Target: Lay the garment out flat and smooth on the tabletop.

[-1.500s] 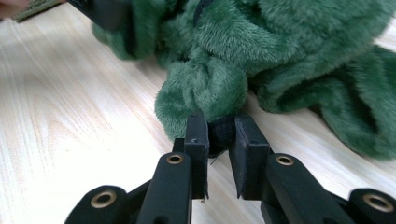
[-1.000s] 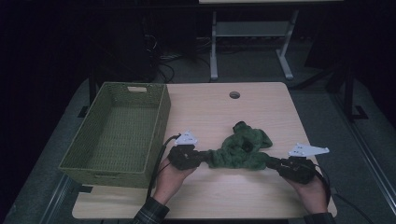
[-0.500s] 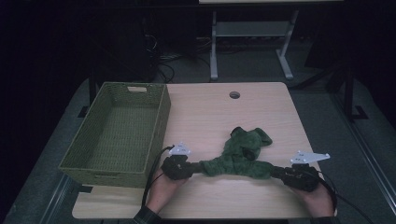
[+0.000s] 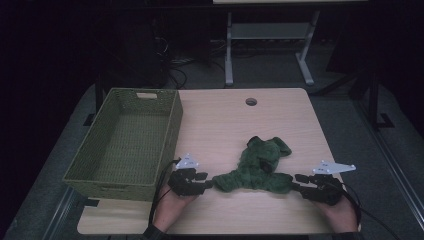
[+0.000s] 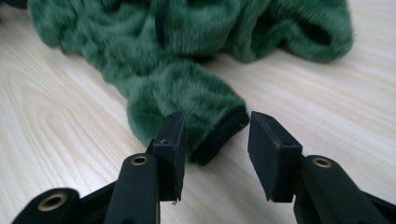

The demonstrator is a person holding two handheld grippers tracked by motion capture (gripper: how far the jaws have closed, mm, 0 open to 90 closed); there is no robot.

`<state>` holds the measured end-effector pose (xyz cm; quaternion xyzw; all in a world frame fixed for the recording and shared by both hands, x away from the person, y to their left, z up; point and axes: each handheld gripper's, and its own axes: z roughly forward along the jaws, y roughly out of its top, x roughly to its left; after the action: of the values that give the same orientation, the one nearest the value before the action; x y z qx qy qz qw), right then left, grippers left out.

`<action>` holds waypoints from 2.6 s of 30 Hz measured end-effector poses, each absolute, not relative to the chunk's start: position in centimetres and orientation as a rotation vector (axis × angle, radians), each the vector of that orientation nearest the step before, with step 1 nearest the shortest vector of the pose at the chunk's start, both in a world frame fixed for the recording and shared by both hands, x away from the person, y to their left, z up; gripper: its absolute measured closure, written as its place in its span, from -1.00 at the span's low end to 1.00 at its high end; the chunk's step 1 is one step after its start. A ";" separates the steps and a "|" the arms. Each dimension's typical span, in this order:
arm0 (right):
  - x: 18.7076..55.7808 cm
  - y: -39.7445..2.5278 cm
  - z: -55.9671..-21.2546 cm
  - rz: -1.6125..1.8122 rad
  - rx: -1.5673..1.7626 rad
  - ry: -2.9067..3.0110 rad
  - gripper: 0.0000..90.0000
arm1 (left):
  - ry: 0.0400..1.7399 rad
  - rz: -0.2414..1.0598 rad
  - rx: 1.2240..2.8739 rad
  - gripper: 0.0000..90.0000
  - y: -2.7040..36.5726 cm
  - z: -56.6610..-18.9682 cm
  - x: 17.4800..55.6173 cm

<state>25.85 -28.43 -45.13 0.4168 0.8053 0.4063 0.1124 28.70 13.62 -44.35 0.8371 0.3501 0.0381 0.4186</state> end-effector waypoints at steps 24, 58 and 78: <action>28.9 -24.2 -44.3 1.211 1.239 2.344 -0.20 | 0.624 0.095 2.104 -0.08 5.9 -41.3 38.7; 30.0 -23.1 -44.7 1.161 1.208 2.324 0.64 | 0.374 -0.067 2.084 0.91 1.2 -43.8 42.8; 31.5 -23.5 -41.1 1.209 1.134 2.207 0.62 | 0.513 0.073 1.975 0.92 8.0 -39.5 40.4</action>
<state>31.51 -23.46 -41.08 0.4033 0.7851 0.4302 0.1898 40.42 7.98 -39.46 0.8246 0.2141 0.0305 0.5228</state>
